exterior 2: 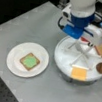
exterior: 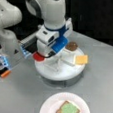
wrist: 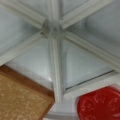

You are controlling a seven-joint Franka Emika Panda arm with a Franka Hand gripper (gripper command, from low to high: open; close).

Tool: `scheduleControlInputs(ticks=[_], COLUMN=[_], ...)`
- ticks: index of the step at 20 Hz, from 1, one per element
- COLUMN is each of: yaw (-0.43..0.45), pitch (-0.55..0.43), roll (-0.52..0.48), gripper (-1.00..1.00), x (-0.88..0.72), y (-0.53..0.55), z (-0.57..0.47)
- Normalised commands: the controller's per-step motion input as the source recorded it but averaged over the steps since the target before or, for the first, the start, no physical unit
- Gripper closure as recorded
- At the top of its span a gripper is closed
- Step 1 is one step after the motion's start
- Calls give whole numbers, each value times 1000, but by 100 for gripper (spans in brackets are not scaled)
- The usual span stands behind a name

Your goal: Ingredient selection for cheeseburger or sandwich

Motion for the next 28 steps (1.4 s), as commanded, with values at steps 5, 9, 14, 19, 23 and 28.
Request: scheduleControlInputs(ticks=[5,9,14,19,23,28], yaw=[20,13,33,40,34,21], pitch=[-255,-276,-265,-247,-212,-170], roll=[-282,-245,-186,-146,-117,-94], gripper=[-100,-100,-100,-100,-100,-100], x=[-396,-344,-266,-152,-87,-47], y=[160,119,55,50,85,154], z=[-192,-158,-190,-205,-173,-141])
